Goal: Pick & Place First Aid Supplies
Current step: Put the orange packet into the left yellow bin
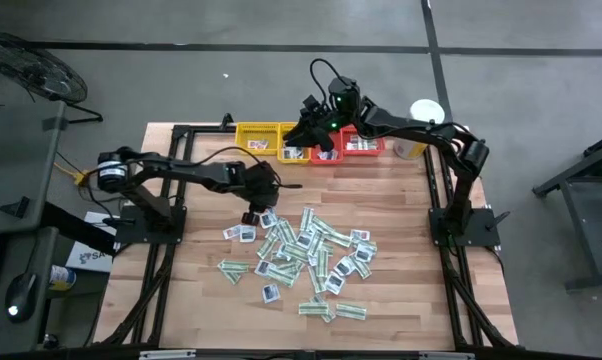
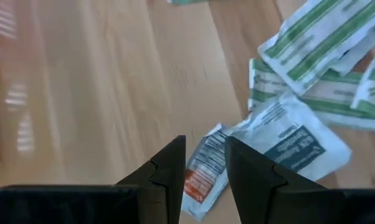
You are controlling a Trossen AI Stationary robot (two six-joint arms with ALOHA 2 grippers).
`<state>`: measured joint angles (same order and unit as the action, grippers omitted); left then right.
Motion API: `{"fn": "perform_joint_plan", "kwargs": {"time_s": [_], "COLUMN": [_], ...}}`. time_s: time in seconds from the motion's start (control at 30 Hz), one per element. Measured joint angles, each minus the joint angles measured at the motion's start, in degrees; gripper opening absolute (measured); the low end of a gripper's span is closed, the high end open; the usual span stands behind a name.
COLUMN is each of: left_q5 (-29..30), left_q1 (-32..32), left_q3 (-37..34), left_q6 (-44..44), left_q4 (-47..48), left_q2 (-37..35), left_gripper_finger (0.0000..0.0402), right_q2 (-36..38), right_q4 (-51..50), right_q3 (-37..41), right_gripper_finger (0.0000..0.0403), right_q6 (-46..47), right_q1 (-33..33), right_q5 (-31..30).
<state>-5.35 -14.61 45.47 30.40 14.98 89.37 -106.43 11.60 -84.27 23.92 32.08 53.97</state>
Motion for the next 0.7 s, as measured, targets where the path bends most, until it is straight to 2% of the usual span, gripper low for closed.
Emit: {"fn": "perform_joint_plan", "kwargs": {"time_s": [0.23,0.7], "left_q5": [0.9,-0.97], "left_q1": [-0.02,-0.08], "left_q3": [0.0,0.32], "left_q6": [0.54,-0.64], "left_q4": [-1.07,-0.53], "left_q2": [2.7,7.97], "left_gripper_finger": [0.011,0.0109], "right_q2": [0.0,0.0], "right_q4": [-0.07,-1.78], "right_q3": [0.0,0.0], "right_gripper_finger": [0.0177,0.0177], "right_q6": [0.52,-0.3], "right_q1": [0.0,0.04], "right_q5": [2.19,2.5]}}
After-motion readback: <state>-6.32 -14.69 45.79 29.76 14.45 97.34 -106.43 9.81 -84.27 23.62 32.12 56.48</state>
